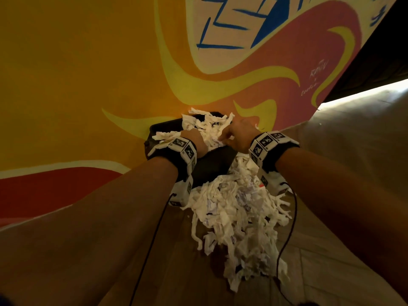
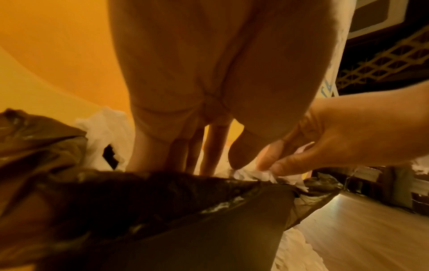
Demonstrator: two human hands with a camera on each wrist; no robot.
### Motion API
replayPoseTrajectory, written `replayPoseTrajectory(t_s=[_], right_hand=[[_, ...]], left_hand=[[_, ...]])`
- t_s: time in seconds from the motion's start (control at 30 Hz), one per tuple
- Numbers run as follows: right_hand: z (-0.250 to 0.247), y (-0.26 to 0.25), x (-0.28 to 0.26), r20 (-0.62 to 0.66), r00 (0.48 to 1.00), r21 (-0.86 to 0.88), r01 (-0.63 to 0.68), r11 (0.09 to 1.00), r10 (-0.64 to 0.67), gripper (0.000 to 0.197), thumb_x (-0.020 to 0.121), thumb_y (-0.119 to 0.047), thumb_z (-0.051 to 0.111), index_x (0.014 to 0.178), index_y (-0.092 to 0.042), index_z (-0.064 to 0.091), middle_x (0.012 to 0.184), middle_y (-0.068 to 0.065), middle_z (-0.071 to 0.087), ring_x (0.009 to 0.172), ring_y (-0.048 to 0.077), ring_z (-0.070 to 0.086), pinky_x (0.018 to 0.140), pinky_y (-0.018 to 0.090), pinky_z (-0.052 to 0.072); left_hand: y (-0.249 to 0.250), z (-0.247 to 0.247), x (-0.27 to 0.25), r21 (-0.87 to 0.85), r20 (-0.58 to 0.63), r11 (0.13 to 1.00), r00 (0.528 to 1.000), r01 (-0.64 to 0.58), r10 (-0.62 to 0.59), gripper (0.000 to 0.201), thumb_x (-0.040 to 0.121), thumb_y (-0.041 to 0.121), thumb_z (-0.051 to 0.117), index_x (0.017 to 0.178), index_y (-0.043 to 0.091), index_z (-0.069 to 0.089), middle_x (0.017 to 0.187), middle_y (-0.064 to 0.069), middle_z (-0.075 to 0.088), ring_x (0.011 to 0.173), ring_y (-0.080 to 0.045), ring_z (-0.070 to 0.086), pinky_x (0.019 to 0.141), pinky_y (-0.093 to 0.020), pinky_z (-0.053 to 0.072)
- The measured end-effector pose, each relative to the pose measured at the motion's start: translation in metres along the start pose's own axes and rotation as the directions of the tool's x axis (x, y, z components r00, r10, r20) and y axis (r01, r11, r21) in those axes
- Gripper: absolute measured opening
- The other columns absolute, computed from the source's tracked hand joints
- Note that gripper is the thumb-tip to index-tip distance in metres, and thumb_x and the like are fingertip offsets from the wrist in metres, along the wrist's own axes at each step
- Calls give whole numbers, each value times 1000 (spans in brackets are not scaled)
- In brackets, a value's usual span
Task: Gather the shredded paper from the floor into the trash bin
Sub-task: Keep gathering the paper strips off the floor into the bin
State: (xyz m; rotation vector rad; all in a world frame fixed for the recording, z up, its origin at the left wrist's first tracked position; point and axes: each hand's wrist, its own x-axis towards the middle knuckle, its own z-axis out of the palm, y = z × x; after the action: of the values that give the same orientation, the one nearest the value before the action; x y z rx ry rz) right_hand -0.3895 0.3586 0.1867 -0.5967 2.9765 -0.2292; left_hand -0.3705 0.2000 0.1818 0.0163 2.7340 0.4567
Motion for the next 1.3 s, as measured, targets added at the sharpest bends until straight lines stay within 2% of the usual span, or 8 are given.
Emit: replayPoseTrajectory(t_s=[0.23, 0.57, 0.8, 0.97, 1.0, 1.1, 1.2, 1.3], right_hand=[[-16, 3, 12, 123, 991, 3, 62, 998, -61, 19, 90, -17, 65, 106, -10, 74, 112, 5, 70, 102, 19, 63, 80, 23, 45], [-3, 35, 32, 116, 964, 92, 228, 969, -238, 12, 82, -15, 74, 93, -10, 77, 97, 5, 73, 89, 18, 65, 56, 12, 38], [5, 46, 52, 305, 902, 136, 276, 952, -305, 48, 94, -30, 56, 51, -9, 48, 49, 4, 44, 44, 17, 36, 48, 24, 33], [14, 57, 55, 396, 859, 130, 298, 946, -325, 51, 98, -41, 41, 54, -16, 31, 52, 3, 29, 46, 17, 23, 50, 28, 24], [12, 59, 57, 402, 854, 142, 300, 943, -332, 50, 98, -40, 40, 55, -16, 31, 53, 2, 28, 47, 16, 22, 51, 29, 23], [11, 65, 59, 375, 834, 207, 349, 914, -404, 48, 98, -36, 43, 55, -16, 33, 52, 2, 28, 46, 16, 23, 53, 30, 26], [17, 73, 54, 259, 846, 233, 413, 881, -465, 43, 97, -29, 47, 58, -11, 49, 54, 7, 43, 48, 20, 36, 56, 32, 36], [18, 76, 43, 187, 850, 174, 465, 868, -493, 30, 98, -27, 46, 108, -11, 69, 100, 10, 69, 78, 22, 60, 69, 25, 41]], left_hand=[[6, -5, -1, 74, 86, 997, 996, -21, 15, 35, 101, 23, 43, 123, -2, 54, 110, -22, 59, 99, -33, 60, 80, -42, 49], [1, 8, 21, 117, -98, 963, 968, 242, -231, 37, 87, 40, 67, 87, 6, 53, 99, -13, 59, 89, -29, 60, 78, -36, 51], [17, 21, 43, 234, -3, 918, 944, 321, -329, 57, 98, 38, 46, 146, 11, 31, 126, -13, 54, 112, -29, 54, 91, -39, 45], [33, 20, 25, 362, -13, 786, 845, 502, -534, 50, 103, 9, 30, 106, 41, 68, 102, 21, 66, 92, 0, 61, 77, -9, 38], [37, 15, 20, 381, -34, 824, 897, 419, -441, 47, 104, 9, 28, 96, 34, 67, 98, 16, 65, 82, -6, 60, 70, -8, 37], [42, 8, 0, 91, 57, 947, 948, 308, -313, 44, 106, 21, 27, 69, 15, 49, 68, -2, 40, 59, -33, 33, 47, -15, 33], [29, 4, -4, 104, 40, 941, 944, 323, -329, 48, 105, 37, 29, 66, 15, 48, 64, -3, 41, 51, -18, 32, 54, -27, 31], [19, 4, -8, 169, -4, 962, 976, 216, -219, 42, 103, 39, 32, 76, 12, 50, 72, -6, 49, 59, -21, 41, 62, -35, 40]])
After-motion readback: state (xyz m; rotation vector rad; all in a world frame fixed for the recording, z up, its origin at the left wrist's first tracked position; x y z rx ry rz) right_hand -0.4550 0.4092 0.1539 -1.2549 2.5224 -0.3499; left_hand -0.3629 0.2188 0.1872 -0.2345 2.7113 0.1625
